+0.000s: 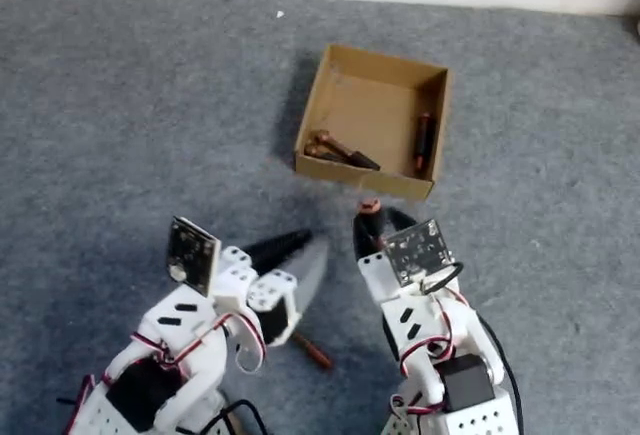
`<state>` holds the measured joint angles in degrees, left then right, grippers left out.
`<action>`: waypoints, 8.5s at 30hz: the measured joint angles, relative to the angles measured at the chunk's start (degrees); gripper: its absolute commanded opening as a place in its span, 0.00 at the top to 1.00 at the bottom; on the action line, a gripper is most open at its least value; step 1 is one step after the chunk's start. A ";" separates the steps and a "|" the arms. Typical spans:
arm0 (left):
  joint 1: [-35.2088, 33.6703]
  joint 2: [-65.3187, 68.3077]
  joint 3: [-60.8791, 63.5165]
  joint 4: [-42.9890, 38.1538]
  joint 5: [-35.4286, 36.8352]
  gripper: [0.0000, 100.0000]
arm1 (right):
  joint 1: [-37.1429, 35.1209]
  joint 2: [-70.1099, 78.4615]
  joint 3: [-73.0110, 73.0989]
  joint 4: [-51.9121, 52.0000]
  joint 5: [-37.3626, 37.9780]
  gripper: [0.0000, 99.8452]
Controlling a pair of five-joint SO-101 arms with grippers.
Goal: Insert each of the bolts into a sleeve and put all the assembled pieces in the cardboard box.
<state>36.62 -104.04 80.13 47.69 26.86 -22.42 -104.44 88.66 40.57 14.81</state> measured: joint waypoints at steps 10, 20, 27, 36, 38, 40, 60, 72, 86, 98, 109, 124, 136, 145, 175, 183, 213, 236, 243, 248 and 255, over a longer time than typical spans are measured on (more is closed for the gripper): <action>-13.10 0.00 -0.18 0.18 -0.53 1.00 | 0.44 0.00 0.88 -1.32 0.00 1.00; -30.68 0.00 10.02 0.18 -10.55 1.00 | 0.53 0.00 0.88 -1.32 -1.76 1.00; -35.60 0.09 15.74 0.26 -11.78 0.99 | 0.53 0.00 0.88 -1.32 -1.93 1.00; -35.96 0.09 15.82 0.26 -11.78 0.99 | 0.53 0.00 0.88 2.55 -2.11 1.00; -35.96 0.09 15.82 0.26 -11.78 0.99 | 0.53 0.00 0.88 2.55 -2.11 1.00; -35.96 0.09 15.82 0.26 -11.78 0.99 | 0.53 0.00 0.88 2.55 -2.11 1.00; -35.96 0.09 15.82 0.26 -11.78 0.99 | 0.53 50.55 -29.19 5.45 -2.11 0.99; -35.96 0.09 15.82 0.26 -11.78 0.99 | 5.45 76.04 -50.02 5.45 -2.11 0.99; -35.96 0.09 15.82 0.53 -11.78 0.99 | 9.85 112.62 -83.43 5.45 -2.11 0.99; -35.96 0.09 15.82 0.53 -11.78 0.99 | 10.81 125.19 -101.45 13.36 -2.11 0.81; -43.87 0.09 15.82 -0.44 -11.96 0.99 | 8.97 111.91 -103.47 32.97 -2.11 0.82; -51.87 0.09 15.82 -1.23 -11.96 0.99 | -17.49 85.80 -71.03 31.74 -2.11 0.82; -51.87 0.09 15.82 -1.23 -11.96 0.99 | -32.35 82.90 -46.77 9.58 -2.11 0.82; -51.87 0.09 15.82 -1.41 -11.96 0.99 | -34.37 90.73 -43.69 2.11 -2.11 0.82; -51.87 0.09 15.82 -1.41 -12.13 0.99 | -23.65 85.54 -43.96 9.58 -2.11 0.99; -50.73 0.09 15.74 -1.14 -30.51 0.99 | -10.20 61.71 -41.93 18.29 -2.11 0.99; -3.78 50.11 -11.87 19.08 -14.95 0.72 | 13.63 48.44 -24.62 2.02 -12.22 0.99; 3.16 83.16 -14.86 -3.78 34.90 0.74 | 13.63 48.44 -24.62 2.02 -12.22 0.99; 1.14 82.90 -14.95 -3.78 34.90 0.98 | 13.63 48.44 -24.62 2.02 -12.22 0.99; -2.81 81.76 -16.00 -4.75 29.27 0.97 | 13.63 48.44 -24.62 2.02 -12.22 0.99; -6.33 76.66 -15.74 -4.84 16.09 0.99 | 13.19 45.45 -24.53 9.58 -12.22 0.99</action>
<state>30.29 -27.38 64.40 42.86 42.95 -9.23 -58.99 64.13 50.15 2.59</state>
